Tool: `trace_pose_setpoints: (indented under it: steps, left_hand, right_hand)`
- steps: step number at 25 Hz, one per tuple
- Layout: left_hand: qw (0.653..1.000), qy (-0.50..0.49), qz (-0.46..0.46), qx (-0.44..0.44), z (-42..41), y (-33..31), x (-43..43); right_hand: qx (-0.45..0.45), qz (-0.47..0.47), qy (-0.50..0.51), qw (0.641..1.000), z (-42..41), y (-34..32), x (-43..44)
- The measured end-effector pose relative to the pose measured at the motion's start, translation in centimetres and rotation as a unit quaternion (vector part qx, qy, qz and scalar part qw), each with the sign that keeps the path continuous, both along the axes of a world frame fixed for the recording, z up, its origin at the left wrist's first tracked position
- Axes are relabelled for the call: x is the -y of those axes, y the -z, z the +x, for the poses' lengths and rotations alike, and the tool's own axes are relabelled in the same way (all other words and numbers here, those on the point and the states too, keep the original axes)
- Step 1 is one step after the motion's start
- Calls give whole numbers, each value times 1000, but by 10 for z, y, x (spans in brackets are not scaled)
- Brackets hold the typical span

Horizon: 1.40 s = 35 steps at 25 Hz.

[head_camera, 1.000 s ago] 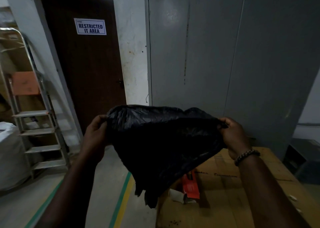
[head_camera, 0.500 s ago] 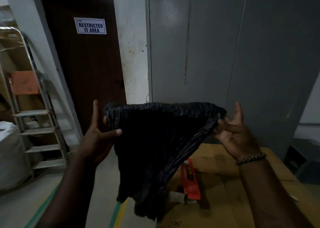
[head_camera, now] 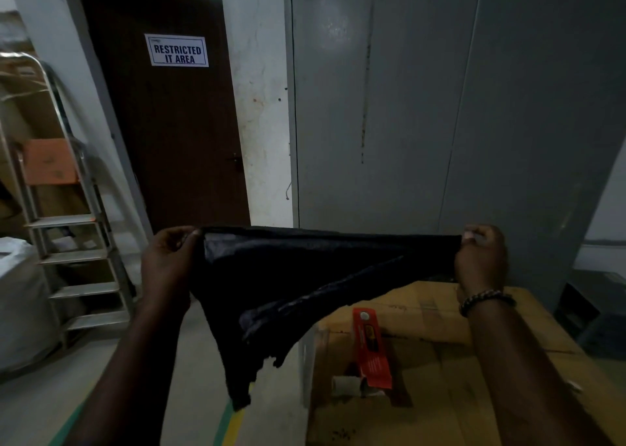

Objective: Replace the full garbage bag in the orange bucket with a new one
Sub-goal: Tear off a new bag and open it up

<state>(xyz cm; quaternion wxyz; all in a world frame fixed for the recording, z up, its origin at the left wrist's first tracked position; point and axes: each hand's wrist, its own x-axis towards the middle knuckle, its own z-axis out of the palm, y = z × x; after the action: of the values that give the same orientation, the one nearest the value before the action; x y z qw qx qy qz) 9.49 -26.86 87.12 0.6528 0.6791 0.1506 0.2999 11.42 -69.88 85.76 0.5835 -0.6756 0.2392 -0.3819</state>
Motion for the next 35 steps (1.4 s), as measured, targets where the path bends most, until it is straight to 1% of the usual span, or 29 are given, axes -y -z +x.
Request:
trace_pose_setpoints:
  steps: [1,2,3,4,5,6,8,10,11,13,14,15,16,18,19,20,21,22,23,24,26,27,28,30,31,33,34,35]
  left_hand:
    - [1000,-13,25,-8,-1,0,4]
    - [999,-10,40,-16,-1,0,8]
    - [999,12,32,-14,-2,0,12]
    - [999,51,7,-13,-4,-1,15]
    - [995,92,-23,-11,-5,-2,19]
    - [990,128,-51,-9,-7,-4,21]
    - [986,146,-77,15,-9,-6,21]
    - [989,105,-90,55,-9,-9,11]
    - [990,82,-95,70,-8,-9,3]
    - [991,52,-94,82,-8,-11,-11]
    - [991,46,-96,85,-10,-13,-15]
    - [990,45,-103,88,-13,-15,-16]
    - [989,52,-106,89,-16,-17,-16]
    - [983,103,-115,99,-21,-19,-11]
    - [975,143,-133,109,-23,-18,-8]
    - [965,182,-145,120,-26,-19,-4]
    - [959,210,-143,126,-30,-19,-1]
    - [956,230,-130,125,-32,-19,3]
    - [956,241,-116,119,-33,-19,5]
    - [957,248,-107,108,-33,-19,6]
    - [961,245,-99,79,-33,-18,6]
    - [966,231,-94,63,-33,-16,6]
    - [975,202,-85,47,-32,-14,6]
    - [994,107,-37,0,-26,-8,4]
    - [998,64,-16,-20,-24,-3,2]
    - [999,12,21,-29,-20,6,-2]
    - [998,-9,46,-29,-19,8,-5]
    - [996,-30,77,-33,-20,8,-7]
  right_hand:
    - [1,34,-19,999,0,-1,-4]
    - [14,90,-71,993,2,0,-7]
    - [7,148,-136,980,1,1,-11]
    - [-13,186,-198,962,0,3,-13]
    - [-44,163,-238,956,-3,4,-16]
    - [-71,106,-264,956,-7,6,-18]
    - [-103,-10,-269,958,-15,8,-24]
    - [-87,-40,-290,952,-19,10,-24]
    - [-79,-46,-317,944,-19,12,-21]
    - [-97,-73,-369,921,-17,17,-11]
    - [-115,-101,-369,917,-19,17,-9]
    - [-129,-124,-342,922,-18,19,-9]
    - [-136,-156,-289,935,-18,19,-9]
    - [-116,-180,-168,962,-15,20,-8]
    - [-99,-155,-132,974,-15,20,-9]
    - [-84,-96,-111,986,-15,20,-10]
    - [-61,5,-109,992,-14,21,-10]
    - [-40,122,-123,984,-13,21,-9]
    - [-17,229,-140,963,-9,24,-4]
    - [0,310,-160,937,-7,23,0]
    - [21,416,-175,892,-1,24,10]
    - [26,429,-177,885,0,24,13]
    - [11,403,-176,898,-1,24,14]
    - [-24,304,-183,934,-7,22,12]
    - [-20,275,-196,941,-11,23,11]
    - [3,246,-246,938,-17,24,7]
    - [12,236,-275,932,-19,24,7]
    - [20,235,-317,919,-23,22,7]
